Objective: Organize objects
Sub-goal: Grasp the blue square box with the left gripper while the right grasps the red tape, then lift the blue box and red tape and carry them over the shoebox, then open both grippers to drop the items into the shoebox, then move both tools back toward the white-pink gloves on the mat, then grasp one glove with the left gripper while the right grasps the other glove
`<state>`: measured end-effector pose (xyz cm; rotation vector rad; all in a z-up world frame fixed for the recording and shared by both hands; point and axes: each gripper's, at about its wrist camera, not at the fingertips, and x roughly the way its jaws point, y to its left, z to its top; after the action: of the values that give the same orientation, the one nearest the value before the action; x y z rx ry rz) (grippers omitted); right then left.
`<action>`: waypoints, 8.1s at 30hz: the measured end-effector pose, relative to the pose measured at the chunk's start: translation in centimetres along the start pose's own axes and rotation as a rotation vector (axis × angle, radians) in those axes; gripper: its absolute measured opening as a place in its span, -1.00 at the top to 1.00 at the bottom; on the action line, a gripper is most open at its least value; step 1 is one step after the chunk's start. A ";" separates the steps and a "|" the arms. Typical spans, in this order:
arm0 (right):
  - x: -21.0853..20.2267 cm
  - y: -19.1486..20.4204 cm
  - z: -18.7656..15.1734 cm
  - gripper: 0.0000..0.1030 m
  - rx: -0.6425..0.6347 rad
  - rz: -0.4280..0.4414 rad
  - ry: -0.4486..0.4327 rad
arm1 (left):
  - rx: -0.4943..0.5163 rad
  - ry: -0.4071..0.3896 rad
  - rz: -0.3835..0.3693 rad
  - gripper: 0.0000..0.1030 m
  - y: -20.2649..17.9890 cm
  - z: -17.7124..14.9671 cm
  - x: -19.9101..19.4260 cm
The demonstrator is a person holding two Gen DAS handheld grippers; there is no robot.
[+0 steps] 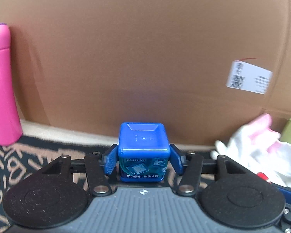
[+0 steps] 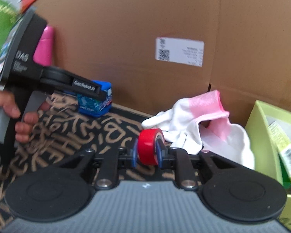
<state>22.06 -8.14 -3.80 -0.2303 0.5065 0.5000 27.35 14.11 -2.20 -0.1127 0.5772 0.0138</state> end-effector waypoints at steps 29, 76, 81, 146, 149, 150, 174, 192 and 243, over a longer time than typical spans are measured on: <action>-8.6 3.7 -5.5 -0.06 0.008 0.126 0.071 | 0.101 -0.007 -0.076 -0.29 -5.2 -11.5 -14.8; -22.0 -15.9 -6.3 0.11 0.222 -0.412 -0.238 | 0.210 -0.070 -0.648 -0.13 -28.7 0.2 -14.0; -19.0 -18.9 -5.8 0.11 0.192 -0.506 -0.212 | 0.172 -0.057 -0.689 -0.13 -33.7 2.4 -10.4; -16.2 -5.4 -9.5 -1.00 0.216 -0.198 -0.054 | -0.020 0.069 -0.143 -0.73 -14.1 -8.8 -13.2; -15.1 -4.2 -8.8 -0.99 0.184 -0.155 -0.043 | -0.005 0.045 -0.153 -0.73 -13.0 -8.2 -12.6; -14.6 -3.8 -8.5 -0.94 0.174 -0.145 -0.040 | 0.003 0.034 -0.153 -0.73 -12.8 -7.9 -12.2; -9.7 -1.6 -6.4 -0.38 0.095 -0.103 0.031 | 0.008 0.160 -0.263 0.93 -10.3 -4.2 -1.0; -3.2 0.3 -4.2 0.15 -0.056 -0.326 0.061 | -0.080 0.090 -0.233 0.39 -1.2 -11.5 -13.9; -7.0 -4.9 -7.0 0.59 0.412 0.027 0.063 | 0.088 0.099 -0.204 0.27 -7.4 -9.2 -9.1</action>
<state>16.38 -17.43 -5.73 0.1562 0.6620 0.4056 15.08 5.96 -4.14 -0.0861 0.6623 -0.2161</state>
